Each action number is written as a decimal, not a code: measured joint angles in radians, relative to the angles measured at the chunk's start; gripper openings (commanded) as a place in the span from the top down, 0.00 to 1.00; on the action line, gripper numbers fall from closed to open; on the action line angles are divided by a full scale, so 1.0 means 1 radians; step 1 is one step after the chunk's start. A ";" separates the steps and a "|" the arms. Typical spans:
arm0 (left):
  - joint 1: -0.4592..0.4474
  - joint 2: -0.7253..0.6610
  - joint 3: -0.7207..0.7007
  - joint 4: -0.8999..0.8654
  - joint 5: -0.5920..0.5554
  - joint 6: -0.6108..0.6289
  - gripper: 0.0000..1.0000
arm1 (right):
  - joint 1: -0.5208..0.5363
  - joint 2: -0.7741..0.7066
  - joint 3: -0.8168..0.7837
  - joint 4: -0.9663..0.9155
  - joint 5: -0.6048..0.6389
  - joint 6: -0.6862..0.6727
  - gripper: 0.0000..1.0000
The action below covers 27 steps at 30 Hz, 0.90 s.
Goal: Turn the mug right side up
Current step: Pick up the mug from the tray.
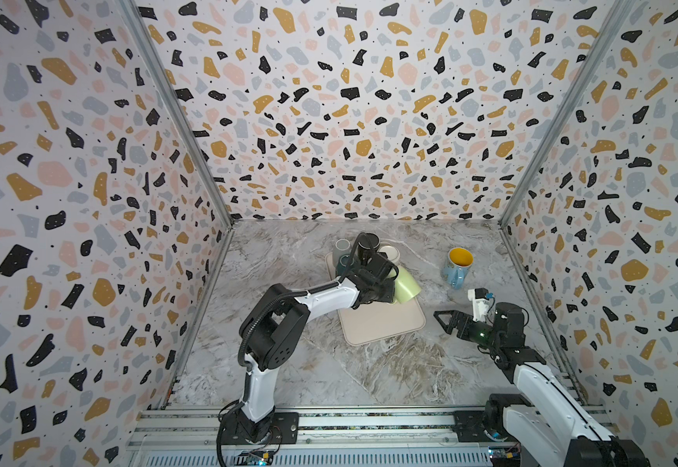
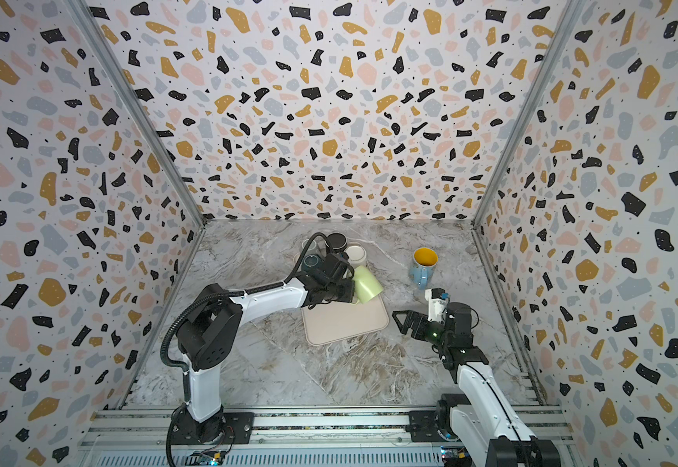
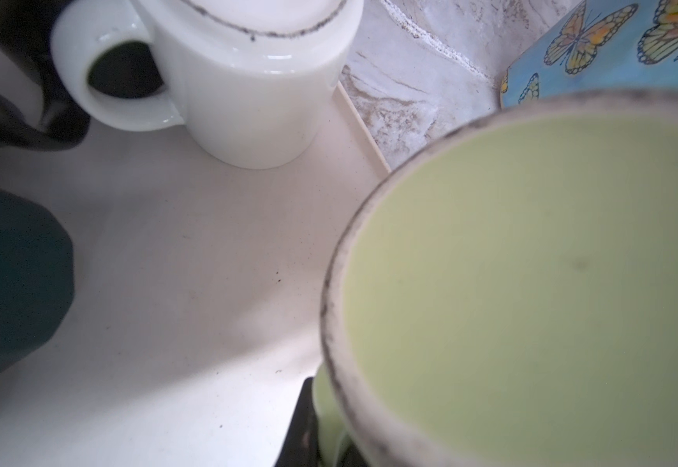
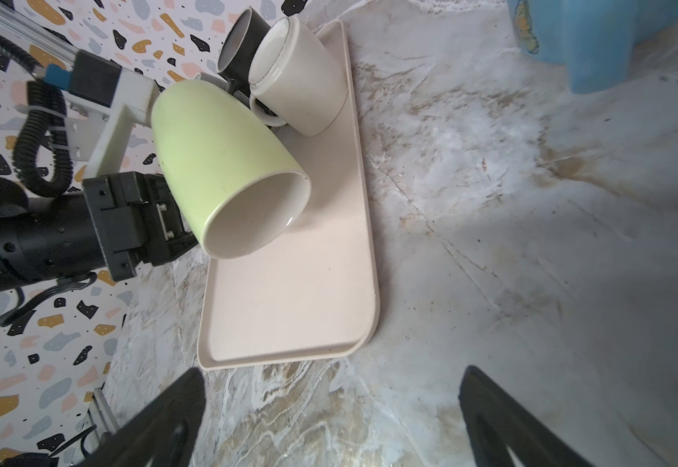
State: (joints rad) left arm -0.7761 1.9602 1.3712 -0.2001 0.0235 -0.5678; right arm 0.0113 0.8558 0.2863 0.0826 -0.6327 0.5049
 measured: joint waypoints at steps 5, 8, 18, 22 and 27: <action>0.000 0.000 0.000 0.012 0.035 -0.031 1.00 | 0.000 -0.036 -0.008 0.023 -0.011 0.009 0.01; 0.000 0.000 0.000 0.026 0.059 -0.050 1.00 | 0.000 -0.051 -0.011 0.037 -0.017 0.012 0.01; 0.000 0.000 -0.001 0.071 0.117 -0.116 1.00 | 0.023 -0.059 -0.026 0.074 -0.030 0.029 0.01; 0.000 0.000 -0.006 0.093 0.128 -0.155 1.00 | 0.060 -0.058 -0.027 0.100 -0.025 0.037 0.00; 0.000 0.000 -0.006 0.100 0.141 -0.198 1.00 | 0.136 -0.053 -0.031 0.141 0.014 0.053 0.01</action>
State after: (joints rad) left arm -0.7757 1.9602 1.3655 -0.1001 0.1646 -0.7662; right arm 0.1471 0.8024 0.2550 0.2237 -0.6186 0.5579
